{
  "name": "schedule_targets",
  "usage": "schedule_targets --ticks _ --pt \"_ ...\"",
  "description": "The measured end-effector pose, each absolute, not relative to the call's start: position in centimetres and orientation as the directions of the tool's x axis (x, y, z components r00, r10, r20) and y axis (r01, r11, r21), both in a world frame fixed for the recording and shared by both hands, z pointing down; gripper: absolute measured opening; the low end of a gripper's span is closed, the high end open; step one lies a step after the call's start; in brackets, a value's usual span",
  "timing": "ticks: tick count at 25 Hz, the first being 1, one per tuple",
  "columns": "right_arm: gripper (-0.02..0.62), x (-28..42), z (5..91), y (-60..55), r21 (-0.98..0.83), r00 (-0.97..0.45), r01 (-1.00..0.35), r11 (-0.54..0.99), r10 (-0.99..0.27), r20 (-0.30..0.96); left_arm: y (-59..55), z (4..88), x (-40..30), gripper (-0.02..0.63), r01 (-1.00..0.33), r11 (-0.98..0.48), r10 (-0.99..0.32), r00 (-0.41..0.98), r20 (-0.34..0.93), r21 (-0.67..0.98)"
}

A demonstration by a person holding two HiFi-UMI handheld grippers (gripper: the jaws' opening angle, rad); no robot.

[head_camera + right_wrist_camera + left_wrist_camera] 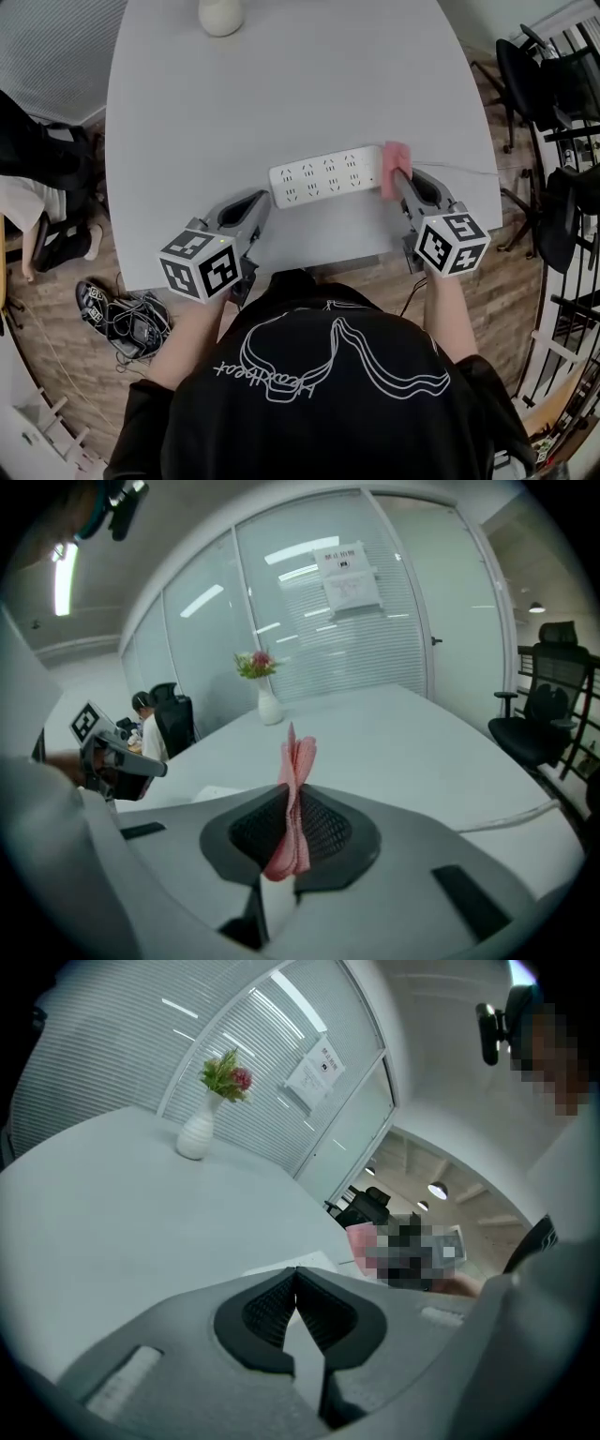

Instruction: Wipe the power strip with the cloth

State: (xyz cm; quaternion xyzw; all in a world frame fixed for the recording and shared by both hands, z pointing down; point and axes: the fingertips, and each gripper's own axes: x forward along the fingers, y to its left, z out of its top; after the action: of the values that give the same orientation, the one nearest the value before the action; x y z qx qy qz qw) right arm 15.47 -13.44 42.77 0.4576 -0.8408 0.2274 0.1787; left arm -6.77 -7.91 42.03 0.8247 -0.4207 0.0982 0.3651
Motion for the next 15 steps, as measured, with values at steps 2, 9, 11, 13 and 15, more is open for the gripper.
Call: schedule_targets --ticks 2,9,11,13,15 --pt "0.038 15.0 40.2 -12.1 -0.236 -0.577 -0.815 0.529 -0.698 0.425 -6.9 40.6 -6.1 0.014 -0.771 -0.382 -0.643 0.618 0.452 0.510" --pt "0.037 14.5 32.3 -5.5 -0.243 -0.714 -0.701 0.671 -0.654 0.251 -1.3 34.0 -1.5 0.014 -0.762 -0.433 -0.692 0.623 0.364 0.481" --pt "0.035 14.8 30.5 -3.4 -0.255 -0.742 -0.670 0.697 -0.635 0.215 0.5 32.0 0.0 0.014 -0.758 -0.458 -0.699 0.630 0.338 0.466" --pt "0.034 15.0 29.0 -1.0 -0.277 -0.769 -0.639 0.718 -0.611 0.189 2.5 30.2 1.4 0.014 -0.752 -0.481 -0.704 0.638 0.313 0.451" --pt "0.032 15.5 28.0 1.4 -0.301 -0.789 -0.612 0.731 -0.592 0.166 4.4 28.8 2.8 0.014 -0.744 -0.505 -0.703 0.648 0.293 0.437"
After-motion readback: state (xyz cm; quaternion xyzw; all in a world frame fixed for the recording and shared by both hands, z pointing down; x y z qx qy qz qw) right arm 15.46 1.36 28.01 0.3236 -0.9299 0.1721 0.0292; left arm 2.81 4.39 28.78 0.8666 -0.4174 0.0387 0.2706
